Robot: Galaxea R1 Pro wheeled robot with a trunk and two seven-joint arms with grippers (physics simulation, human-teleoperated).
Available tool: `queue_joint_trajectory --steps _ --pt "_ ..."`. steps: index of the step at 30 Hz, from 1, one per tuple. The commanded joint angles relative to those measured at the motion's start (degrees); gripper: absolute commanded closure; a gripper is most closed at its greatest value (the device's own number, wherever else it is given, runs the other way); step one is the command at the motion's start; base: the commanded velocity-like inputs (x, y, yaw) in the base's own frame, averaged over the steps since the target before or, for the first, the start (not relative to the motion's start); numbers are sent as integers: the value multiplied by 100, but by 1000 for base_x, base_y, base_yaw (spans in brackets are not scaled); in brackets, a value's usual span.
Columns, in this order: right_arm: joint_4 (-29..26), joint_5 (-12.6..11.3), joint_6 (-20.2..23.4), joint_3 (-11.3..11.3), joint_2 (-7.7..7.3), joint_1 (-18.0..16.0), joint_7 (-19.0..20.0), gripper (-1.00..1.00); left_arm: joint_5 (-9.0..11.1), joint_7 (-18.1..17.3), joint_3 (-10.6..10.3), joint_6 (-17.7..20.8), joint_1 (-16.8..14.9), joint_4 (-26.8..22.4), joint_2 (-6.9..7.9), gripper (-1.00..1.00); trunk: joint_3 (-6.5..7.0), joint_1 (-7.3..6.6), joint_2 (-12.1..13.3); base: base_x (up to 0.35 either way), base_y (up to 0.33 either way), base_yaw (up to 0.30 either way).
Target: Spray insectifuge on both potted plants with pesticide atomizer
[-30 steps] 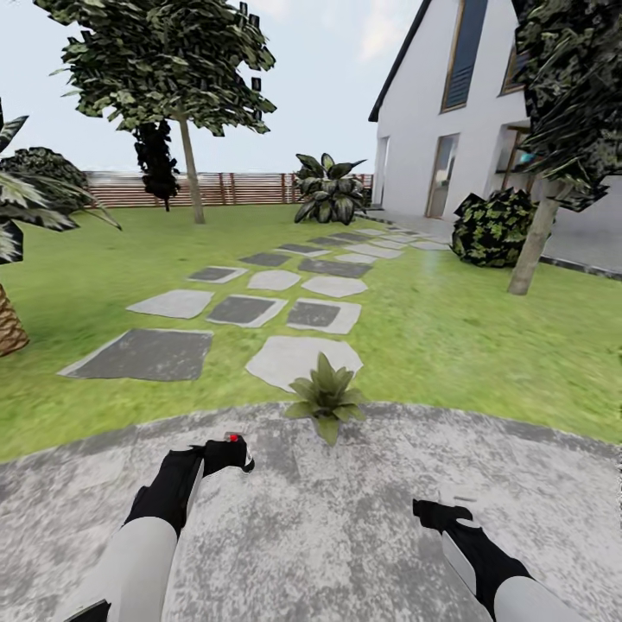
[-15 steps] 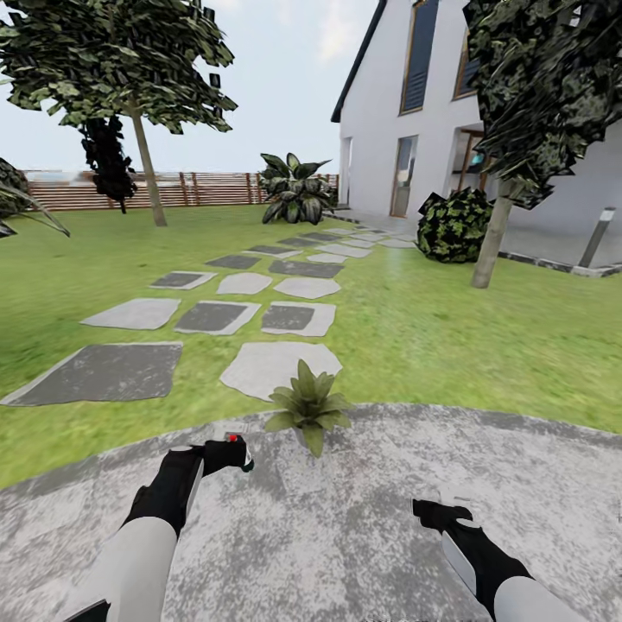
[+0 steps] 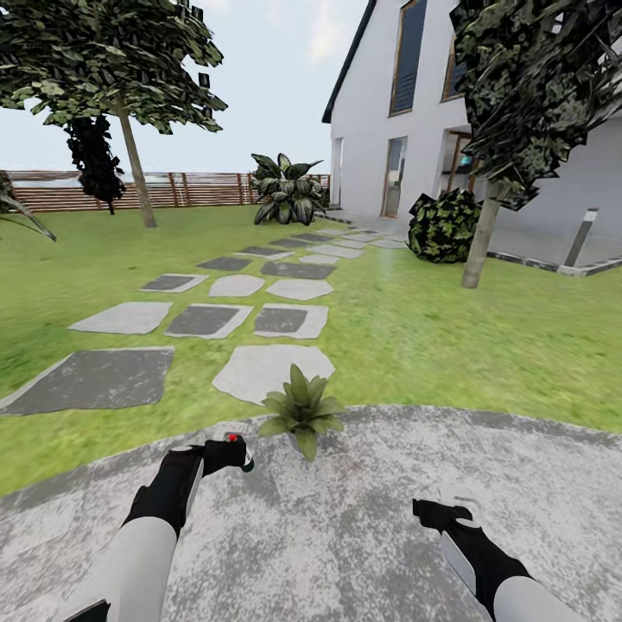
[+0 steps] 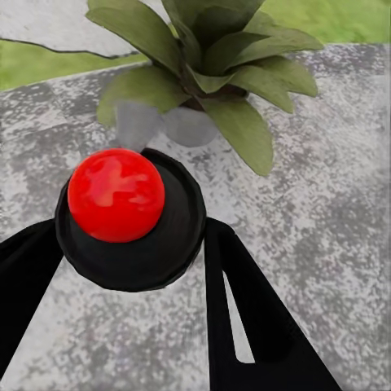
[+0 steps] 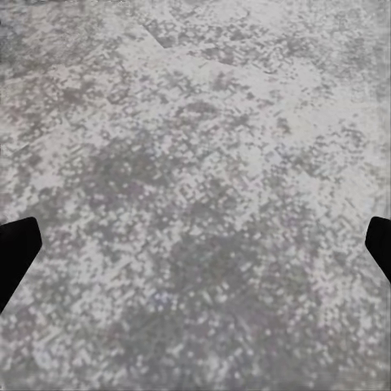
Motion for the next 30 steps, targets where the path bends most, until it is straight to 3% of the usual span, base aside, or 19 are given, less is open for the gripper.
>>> queue_joint_trajectory --steps 1,14,30 --pt "-14 -48 33 33 -2 0 -31 -100 -46 -54 43 22 -5 -10 -9 100 12 -24 39 0 0 86" --pt "-11 -48 33 33 -4 0 -32 -100 -44 -54 43 145 -5 -13 -8 100 240 -309 561 0 0 225" --pt "-10 -48 33 34 -7 0 -22 -100 -44 -54 43 145 -5 -9 -8 100 615 -661 1202 0 0 9"
